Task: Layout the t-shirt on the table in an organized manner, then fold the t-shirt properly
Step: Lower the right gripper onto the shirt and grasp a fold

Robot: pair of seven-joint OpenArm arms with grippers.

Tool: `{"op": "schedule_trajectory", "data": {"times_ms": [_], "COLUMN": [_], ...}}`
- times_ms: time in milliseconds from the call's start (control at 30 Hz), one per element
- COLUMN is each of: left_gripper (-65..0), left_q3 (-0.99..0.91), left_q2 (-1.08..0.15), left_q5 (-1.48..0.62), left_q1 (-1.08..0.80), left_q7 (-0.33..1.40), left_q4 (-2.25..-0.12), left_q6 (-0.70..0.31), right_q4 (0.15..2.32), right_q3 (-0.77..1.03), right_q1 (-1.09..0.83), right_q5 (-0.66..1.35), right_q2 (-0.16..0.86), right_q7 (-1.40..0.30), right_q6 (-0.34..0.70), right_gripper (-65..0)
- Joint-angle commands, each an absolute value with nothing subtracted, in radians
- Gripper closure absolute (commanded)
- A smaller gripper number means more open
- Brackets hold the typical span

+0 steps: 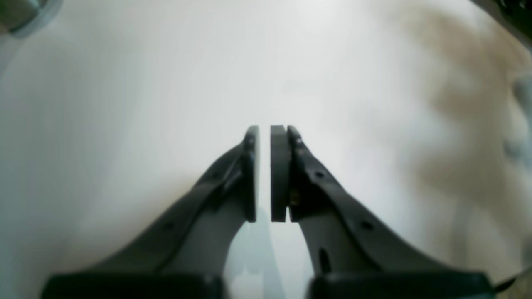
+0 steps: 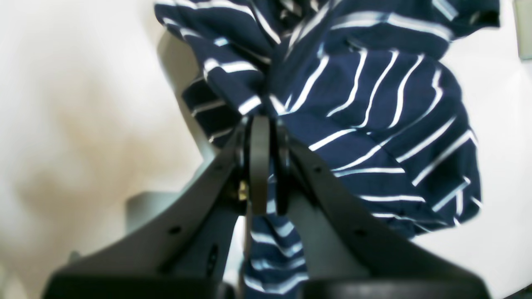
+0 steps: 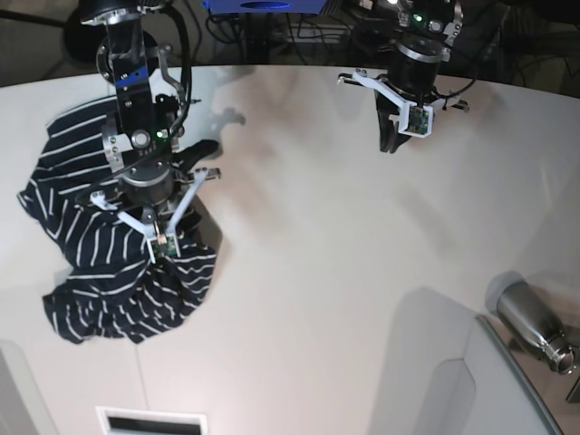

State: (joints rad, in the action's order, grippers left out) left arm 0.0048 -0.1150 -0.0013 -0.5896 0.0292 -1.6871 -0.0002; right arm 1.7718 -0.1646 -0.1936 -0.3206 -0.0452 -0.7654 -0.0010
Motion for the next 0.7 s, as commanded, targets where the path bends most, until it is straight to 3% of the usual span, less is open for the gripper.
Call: {"op": "schedule_trajectory", "data": {"times_ms": [0,367,667], "left_gripper": [-4.8,-4.8,-4.8], "left_q3": [0.007,0.010,0.010], "left_q2": [-0.117,-0.117,-0.117], "left_q5": [-0.004,-0.005,-0.005], "left_q1": [-0.590,-0.541,-0.544], "left_q7": [0.008,0.008,0.008], "left_q4": [-1.695,-1.655,-1.653], "left_q6": [0.005,0.005,0.005], "right_q4": [1.805,1.655,1.814], "right_q3": [-0.163,-0.160,-0.143], "right_q1": [-0.202,-0.305,-0.231], "right_q5": [-0.331,-0.325,-0.331], "right_q2": [-0.041,-0.050,-0.104], "right_q7": [-0.750,-0.740,-0.748], "right_q6": [-0.008,-0.010,-0.012], "right_gripper": [-0.8,-2.6,-36.8]}}
